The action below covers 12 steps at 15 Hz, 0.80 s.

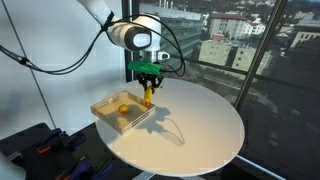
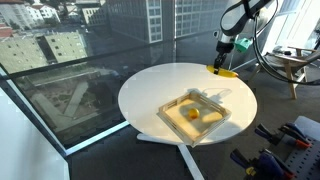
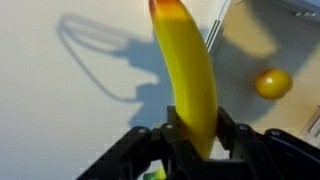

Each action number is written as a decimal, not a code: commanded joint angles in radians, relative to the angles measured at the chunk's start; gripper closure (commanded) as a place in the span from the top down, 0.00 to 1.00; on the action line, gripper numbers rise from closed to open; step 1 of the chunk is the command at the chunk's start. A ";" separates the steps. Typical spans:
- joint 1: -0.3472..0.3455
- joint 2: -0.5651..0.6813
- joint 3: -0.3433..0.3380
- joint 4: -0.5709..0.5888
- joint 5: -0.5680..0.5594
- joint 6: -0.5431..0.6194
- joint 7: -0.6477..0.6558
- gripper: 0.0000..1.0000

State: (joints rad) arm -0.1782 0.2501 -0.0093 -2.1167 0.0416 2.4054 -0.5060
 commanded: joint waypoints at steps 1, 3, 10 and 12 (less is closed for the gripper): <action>0.005 0.000 -0.005 0.001 0.001 -0.002 -0.002 0.41; 0.005 0.000 -0.005 0.001 0.001 -0.002 -0.003 0.41; 0.005 -0.001 -0.005 -0.001 -0.001 -0.001 -0.005 0.16; 0.008 -0.001 -0.002 -0.004 0.000 0.001 -0.006 0.16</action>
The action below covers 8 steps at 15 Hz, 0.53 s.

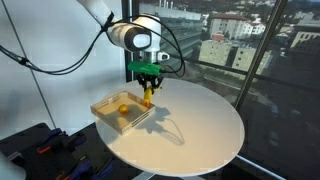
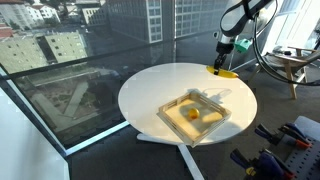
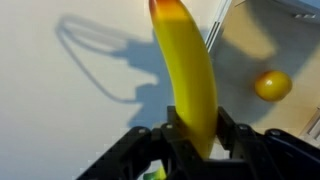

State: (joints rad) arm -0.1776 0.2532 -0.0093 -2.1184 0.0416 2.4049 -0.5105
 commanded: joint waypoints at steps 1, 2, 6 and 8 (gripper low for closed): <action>0.010 -0.002 0.002 -0.002 0.003 0.001 -0.003 0.16; 0.014 -0.001 0.005 -0.002 0.003 0.001 -0.003 0.16; 0.029 -0.001 0.015 0.004 0.003 -0.001 -0.008 0.16; 0.036 -0.003 0.021 0.005 0.004 0.000 -0.014 0.16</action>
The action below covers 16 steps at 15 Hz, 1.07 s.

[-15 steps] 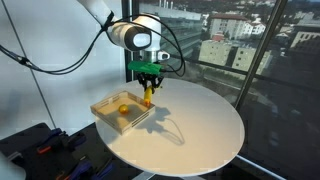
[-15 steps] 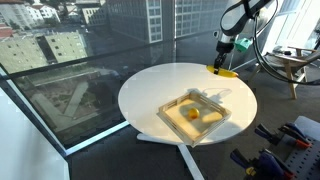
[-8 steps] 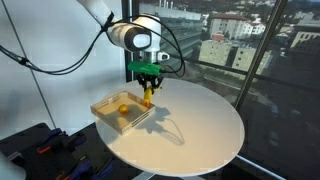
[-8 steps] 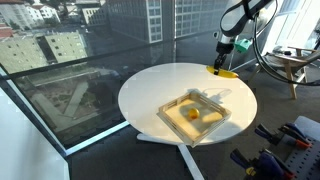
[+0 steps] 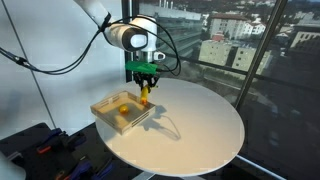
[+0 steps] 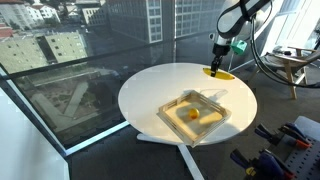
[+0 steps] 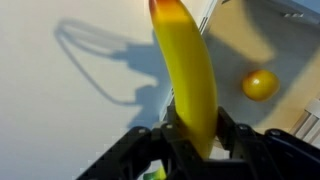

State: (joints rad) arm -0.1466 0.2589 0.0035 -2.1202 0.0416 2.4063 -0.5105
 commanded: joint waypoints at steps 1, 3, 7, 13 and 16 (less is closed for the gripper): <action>0.008 -0.010 0.011 0.008 0.004 -0.001 -0.015 0.16; 0.013 -0.011 0.018 0.007 0.004 0.000 -0.020 0.16; 0.026 -0.014 0.034 0.005 0.002 0.002 -0.033 0.16; 0.042 -0.016 0.065 0.007 0.014 -0.009 -0.066 0.16; 0.048 -0.016 0.080 0.007 0.019 -0.026 -0.081 0.16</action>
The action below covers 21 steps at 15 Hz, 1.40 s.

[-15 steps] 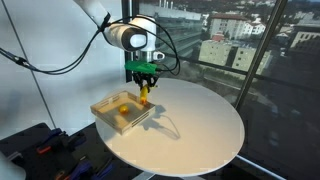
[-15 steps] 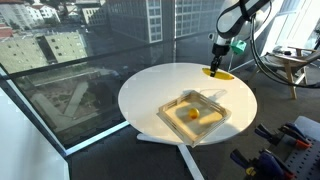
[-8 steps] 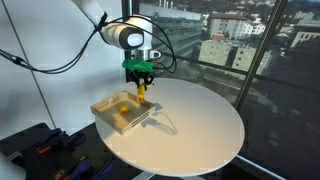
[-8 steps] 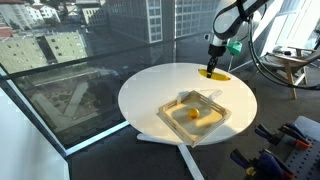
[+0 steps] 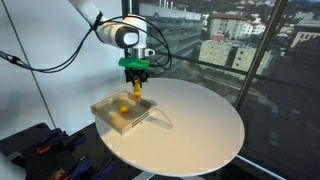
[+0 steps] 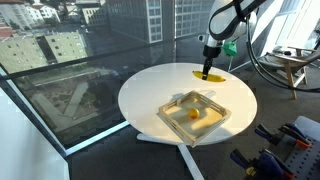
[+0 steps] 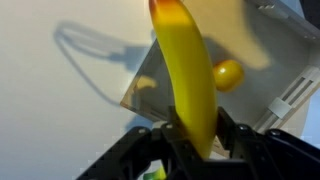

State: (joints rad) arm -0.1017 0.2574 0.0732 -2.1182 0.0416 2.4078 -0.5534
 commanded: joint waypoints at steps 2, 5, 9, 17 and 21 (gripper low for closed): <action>0.006 -0.015 0.017 0.006 0.022 -0.038 -0.042 0.16; 0.011 -0.015 0.020 0.008 0.017 -0.061 -0.040 0.16; 0.021 -0.015 0.014 0.007 -0.004 -0.075 -0.019 0.16; 0.041 -0.012 0.007 0.009 -0.054 -0.070 0.008 0.16; 0.047 -0.005 0.009 0.010 -0.064 -0.067 0.009 0.16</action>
State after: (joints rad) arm -0.0694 0.2575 0.0917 -2.1182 0.0010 2.3592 -0.5594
